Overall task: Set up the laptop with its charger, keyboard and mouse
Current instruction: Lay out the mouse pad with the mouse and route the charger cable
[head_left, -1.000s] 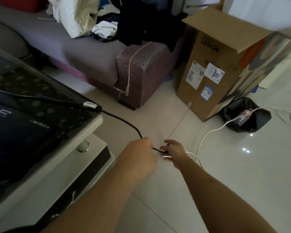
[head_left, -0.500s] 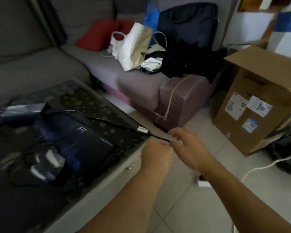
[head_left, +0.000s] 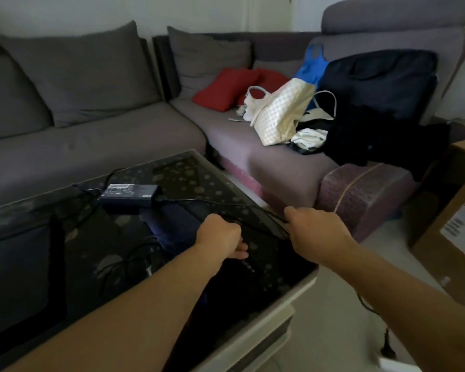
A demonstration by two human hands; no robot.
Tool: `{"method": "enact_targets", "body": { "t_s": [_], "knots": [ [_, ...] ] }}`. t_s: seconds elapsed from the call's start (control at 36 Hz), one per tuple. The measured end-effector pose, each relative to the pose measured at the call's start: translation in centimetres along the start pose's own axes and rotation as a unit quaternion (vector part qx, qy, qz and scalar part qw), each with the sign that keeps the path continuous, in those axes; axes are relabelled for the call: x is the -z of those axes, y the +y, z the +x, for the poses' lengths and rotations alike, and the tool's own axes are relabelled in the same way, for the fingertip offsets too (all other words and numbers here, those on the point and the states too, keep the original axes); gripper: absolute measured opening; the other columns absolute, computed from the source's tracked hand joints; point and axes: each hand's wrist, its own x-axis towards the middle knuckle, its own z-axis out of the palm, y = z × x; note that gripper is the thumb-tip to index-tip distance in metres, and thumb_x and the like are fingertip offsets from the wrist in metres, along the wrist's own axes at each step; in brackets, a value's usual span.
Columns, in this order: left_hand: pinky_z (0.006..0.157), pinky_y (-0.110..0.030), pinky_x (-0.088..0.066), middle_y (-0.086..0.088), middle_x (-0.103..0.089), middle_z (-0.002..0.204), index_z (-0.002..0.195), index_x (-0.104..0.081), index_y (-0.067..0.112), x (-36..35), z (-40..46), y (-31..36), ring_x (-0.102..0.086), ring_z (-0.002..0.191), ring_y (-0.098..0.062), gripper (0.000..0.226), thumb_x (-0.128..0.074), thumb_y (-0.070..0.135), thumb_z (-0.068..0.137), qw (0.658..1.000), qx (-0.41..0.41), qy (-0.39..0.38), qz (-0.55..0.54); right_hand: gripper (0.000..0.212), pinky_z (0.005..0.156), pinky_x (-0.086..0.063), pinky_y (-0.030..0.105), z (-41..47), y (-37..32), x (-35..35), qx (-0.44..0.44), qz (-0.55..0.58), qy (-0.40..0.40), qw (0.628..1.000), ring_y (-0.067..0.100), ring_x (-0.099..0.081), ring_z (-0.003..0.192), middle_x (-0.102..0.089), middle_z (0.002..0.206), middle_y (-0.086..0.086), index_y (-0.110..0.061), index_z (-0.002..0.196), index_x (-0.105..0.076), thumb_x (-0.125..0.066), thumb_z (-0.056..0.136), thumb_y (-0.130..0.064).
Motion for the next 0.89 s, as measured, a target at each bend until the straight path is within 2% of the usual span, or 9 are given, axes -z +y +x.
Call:
{"method": "enact_targets", "body": {
  "t_s": [0.06,0.14,0.22,0.33,0.42,0.53,0.72,0.81,0.89],
  "knots": [
    [0.069,-0.040,-0.065,-0.022,-0.067,0.107,0.110,-0.056,-0.002,0.6,1.3,0.8,-0.075,0.088,-0.030,0.008,-0.057,0.001,0.103,0.997,0.015,-0.009,-0.075,0.014,0.063,-0.039,0.038,0.5,0.2,0.0,-0.014,0.054,0.052,0.997,0.030,-0.066,0.084,-0.058,0.096,-0.005,-0.027,0.098,-0.038,-0.048,0.106,-0.032],
    [0.064,-0.035,-0.065,-0.023,-0.069,0.112,0.132,-0.053,0.002,1.4,4.4,2.1,-0.078,0.087,-0.030,0.029,-0.058,0.006,0.104,0.987,-0.005,0.000,-0.158,0.019,0.060,-0.040,0.040,1.0,0.6,0.0,0.007,0.101,0.115,0.988,0.029,-0.059,0.075,-0.041,0.077,-0.009,-0.026,0.091,-0.039,-0.046,0.107,-0.034],
    [0.074,-0.038,-0.065,-0.022,-0.071,0.109,0.136,-0.051,0.005,2.4,7.2,3.6,-0.076,0.093,-0.031,0.031,-0.055,0.007,0.106,0.980,-0.023,0.012,-0.200,0.017,0.055,-0.046,0.041,1.0,1.3,-0.1,0.042,0.118,0.155,0.980,0.025,-0.056,0.067,-0.047,0.076,-0.007,-0.025,0.091,-0.045,-0.051,0.105,-0.032],
    [0.053,-0.032,-0.062,-0.017,-0.074,0.099,0.127,-0.058,-0.003,3.0,10.7,5.6,-0.074,0.083,-0.027,0.023,-0.051,0.004,0.106,0.978,-0.038,0.020,-0.205,0.016,0.053,-0.038,0.031,1.8,2.0,-0.9,0.072,0.116,0.125,0.983,0.015,-0.056,0.068,-0.054,0.081,-0.008,-0.033,0.089,-0.044,-0.052,0.103,-0.034],
    [0.052,-0.032,-0.061,-0.015,-0.072,0.095,0.114,-0.059,-0.003,2.7,12.5,6.9,-0.073,0.077,-0.024,0.012,-0.051,-0.002,0.105,0.978,-0.049,0.029,-0.200,0.020,0.053,-0.028,0.022,3.2,1.7,-1.6,0.068,0.139,0.101,0.983,0.009,-0.052,0.066,-0.053,0.078,-0.009,-0.035,0.086,-0.042,-0.054,0.103,-0.033],
    [0.059,-0.033,-0.063,-0.016,-0.073,0.101,0.101,-0.062,0.000,3.5,14.5,7.9,-0.074,0.081,-0.024,0.005,-0.058,0.002,0.104,0.987,-0.066,0.026,-0.141,0.023,0.052,-0.030,0.025,5.3,0.8,-2.5,0.049,0.144,0.093,0.984,0.008,-0.051,0.064,-0.052,0.074,-0.009,-0.031,0.082,-0.046,-0.056,0.103,-0.032],
    [0.080,-0.032,-0.060,-0.010,-0.068,0.125,0.137,-0.059,0.008,4.8,15.4,8.4,-0.068,0.112,-0.023,0.035,-0.063,0.014,0.102,0.991,-0.115,-0.023,-0.058,0.021,0.059,-0.059,0.040,9.7,0.4,-3.7,-0.048,0.206,0.163,0.964,0.008,-0.059,0.061,-0.062,0.066,-0.007,-0.023,0.077,-0.062,-0.068,0.097,-0.026],
    [0.089,-0.031,-0.056,-0.004,-0.068,0.125,0.141,-0.061,0.018,5.3,15.3,8.1,-0.065,0.114,-0.019,0.044,-0.067,0.014,0.098,0.984,-0.156,-0.029,0.086,0.024,0.055,-0.050,0.025,10.5,-0.9,-3.6,-0.049,0.209,0.117,0.970,0.006,-0.058,0.061,-0.063,0.068,-0.007,-0.024,0.075,-0.062,-0.067,0.099,-0.025],
    [0.101,-0.029,-0.050,0.000,-0.066,0.137,0.147,-0.057,0.015,6.0,15.1,7.3,-0.061,0.121,-0.015,0.055,-0.067,0.005,0.094,0.976,-0.179,-0.047,0.116,0.026,0.055,-0.041,0.021,10.5,-1.4,-3.5,-0.063,0.222,0.081,0.970,0.005,-0.057,0.062,-0.063,0.069,-0.007,-0.026,0.074,-0.061,-0.067,0.100,-0.026]
  ]
}}
